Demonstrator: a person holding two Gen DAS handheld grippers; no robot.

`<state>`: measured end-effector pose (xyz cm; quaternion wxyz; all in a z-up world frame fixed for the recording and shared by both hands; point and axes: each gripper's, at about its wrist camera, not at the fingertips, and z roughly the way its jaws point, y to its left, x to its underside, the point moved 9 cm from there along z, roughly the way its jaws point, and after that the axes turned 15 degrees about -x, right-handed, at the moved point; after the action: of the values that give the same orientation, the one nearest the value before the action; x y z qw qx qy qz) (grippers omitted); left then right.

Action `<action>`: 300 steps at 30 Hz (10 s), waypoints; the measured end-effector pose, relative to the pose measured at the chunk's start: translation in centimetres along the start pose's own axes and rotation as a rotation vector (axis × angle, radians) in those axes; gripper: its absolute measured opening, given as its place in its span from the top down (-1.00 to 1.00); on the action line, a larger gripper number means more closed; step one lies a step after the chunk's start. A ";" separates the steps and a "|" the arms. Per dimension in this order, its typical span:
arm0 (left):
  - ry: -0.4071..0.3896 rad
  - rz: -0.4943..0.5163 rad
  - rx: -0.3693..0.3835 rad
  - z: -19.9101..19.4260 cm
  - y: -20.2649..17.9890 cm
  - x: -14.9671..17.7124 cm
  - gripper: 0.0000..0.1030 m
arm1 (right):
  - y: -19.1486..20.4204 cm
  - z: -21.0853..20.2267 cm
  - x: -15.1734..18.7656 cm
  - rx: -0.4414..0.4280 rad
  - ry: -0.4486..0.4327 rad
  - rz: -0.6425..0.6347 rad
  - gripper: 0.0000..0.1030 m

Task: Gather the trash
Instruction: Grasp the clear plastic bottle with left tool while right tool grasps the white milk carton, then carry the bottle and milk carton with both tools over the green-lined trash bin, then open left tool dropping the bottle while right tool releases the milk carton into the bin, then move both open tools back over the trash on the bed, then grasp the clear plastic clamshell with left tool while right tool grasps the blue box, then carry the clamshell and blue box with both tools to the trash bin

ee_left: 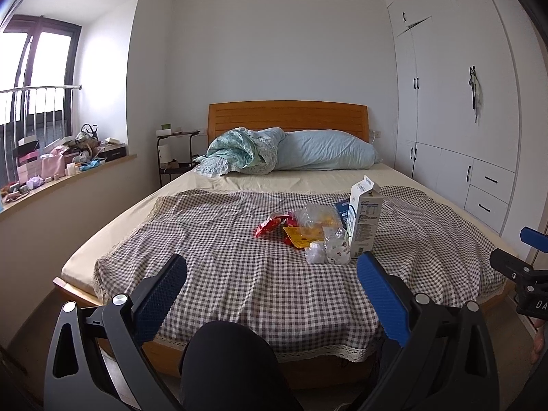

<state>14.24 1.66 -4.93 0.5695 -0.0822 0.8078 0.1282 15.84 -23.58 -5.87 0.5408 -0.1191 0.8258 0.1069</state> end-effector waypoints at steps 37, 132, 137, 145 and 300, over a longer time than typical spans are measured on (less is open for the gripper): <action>0.295 0.124 0.330 32.2 -24.0 2.6 -0.76 | -10.4 22.2 -7.6 -0.107 0.095 0.041 -0.85; 0.565 0.745 0.832 2.6 -53.1 23.5 -0.14 | -26.8 1.8 41.6 0.055 0.496 0.400 0.20; 0.564 0.843 0.808 3.1 -55.4 27.2 -0.14 | -26.7 -0.3 43.1 0.079 0.499 0.428 0.21; 0.508 1.083 0.773 3.7 -59.6 35.6 -0.14 | -26.8 -0.3 44.5 0.105 0.511 0.499 0.20; 0.245 0.319 0.781 19.5 -35.3 -4.2 -0.22 | -22.7 3.6 7.5 0.207 0.483 0.199 -0.15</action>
<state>43.02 -26.17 -11.15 0.4309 0.2504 0.8598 -0.1112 23.14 -44.65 -15.29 0.3243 -0.0034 0.9450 0.0429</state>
